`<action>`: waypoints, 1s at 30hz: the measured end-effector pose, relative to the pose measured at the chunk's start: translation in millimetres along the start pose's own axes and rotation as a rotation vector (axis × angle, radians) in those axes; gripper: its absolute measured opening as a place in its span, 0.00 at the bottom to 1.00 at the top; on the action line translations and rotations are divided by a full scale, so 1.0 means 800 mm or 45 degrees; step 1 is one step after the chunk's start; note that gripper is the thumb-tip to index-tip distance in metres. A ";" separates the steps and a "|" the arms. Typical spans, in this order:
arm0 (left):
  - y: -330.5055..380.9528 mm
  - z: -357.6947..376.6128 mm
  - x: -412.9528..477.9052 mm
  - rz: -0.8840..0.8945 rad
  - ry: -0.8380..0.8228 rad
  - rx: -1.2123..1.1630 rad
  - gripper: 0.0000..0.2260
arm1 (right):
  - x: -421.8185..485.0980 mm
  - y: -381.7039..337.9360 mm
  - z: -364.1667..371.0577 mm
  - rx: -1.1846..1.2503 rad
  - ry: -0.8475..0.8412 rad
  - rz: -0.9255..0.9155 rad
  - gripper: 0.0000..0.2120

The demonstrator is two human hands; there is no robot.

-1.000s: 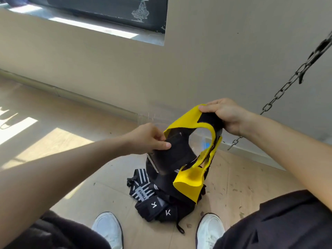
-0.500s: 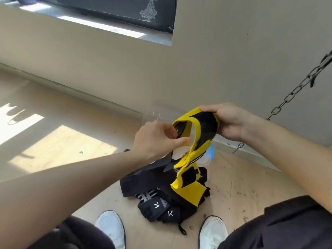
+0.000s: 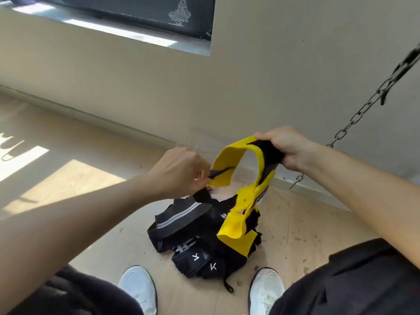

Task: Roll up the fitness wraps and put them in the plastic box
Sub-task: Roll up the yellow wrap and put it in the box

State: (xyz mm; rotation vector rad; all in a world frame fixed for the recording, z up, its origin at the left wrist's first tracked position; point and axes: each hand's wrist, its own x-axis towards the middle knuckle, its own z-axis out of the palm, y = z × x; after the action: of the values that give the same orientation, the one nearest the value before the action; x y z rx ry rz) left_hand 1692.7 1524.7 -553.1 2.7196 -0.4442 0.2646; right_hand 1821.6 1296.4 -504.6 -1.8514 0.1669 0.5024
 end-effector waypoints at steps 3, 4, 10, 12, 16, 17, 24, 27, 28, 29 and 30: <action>-0.030 -0.001 -0.022 -0.076 -0.361 0.025 0.07 | 0.012 -0.014 -0.043 0.074 0.160 -0.123 0.05; -0.039 -0.002 -0.025 -0.121 -0.405 -0.042 0.06 | 0.011 -0.016 -0.053 0.018 0.111 -0.177 0.04; -0.045 -0.008 -0.010 -0.225 -1.077 -0.235 0.11 | -0.014 -0.012 -0.042 -0.469 -0.349 -0.352 0.10; -0.043 -0.008 -0.002 -0.230 -0.977 -0.277 0.14 | -0.023 -0.017 -0.038 -0.506 -0.518 -0.376 0.16; -0.019 -0.008 0.017 -0.299 -0.363 -0.621 0.20 | -0.038 -0.016 -0.029 -0.624 -0.724 -0.476 0.10; -0.011 -0.008 0.021 -0.329 -0.310 -0.759 0.24 | -0.039 -0.017 -0.028 -0.628 -0.744 -0.500 0.10; -0.007 -0.015 0.020 -0.305 -0.577 -0.951 0.11 | -0.034 -0.020 -0.034 -0.641 -0.731 -0.607 0.07; -0.021 -0.028 0.014 -0.314 -0.681 -0.945 0.07 | -0.021 -0.018 -0.041 -0.636 -0.639 -0.584 0.05; -0.024 -0.033 0.013 -0.316 -0.682 -0.932 0.07 | -0.017 -0.017 -0.043 -0.642 -0.620 -0.575 0.06; -0.026 -0.037 0.013 -0.327 -0.646 -0.925 0.06 | -0.013 -0.016 -0.044 -0.659 -0.615 -0.561 0.07; -0.026 -0.040 0.013 -0.340 -0.587 -0.931 0.06 | -0.010 -0.014 -0.045 -0.685 -0.625 -0.540 0.07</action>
State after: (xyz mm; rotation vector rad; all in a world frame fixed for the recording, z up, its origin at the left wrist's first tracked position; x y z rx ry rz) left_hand 1705.5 1552.7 -528.0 2.0543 -0.2232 -0.5118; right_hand 1827.9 1265.2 -482.4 -2.1310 -0.7408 0.7276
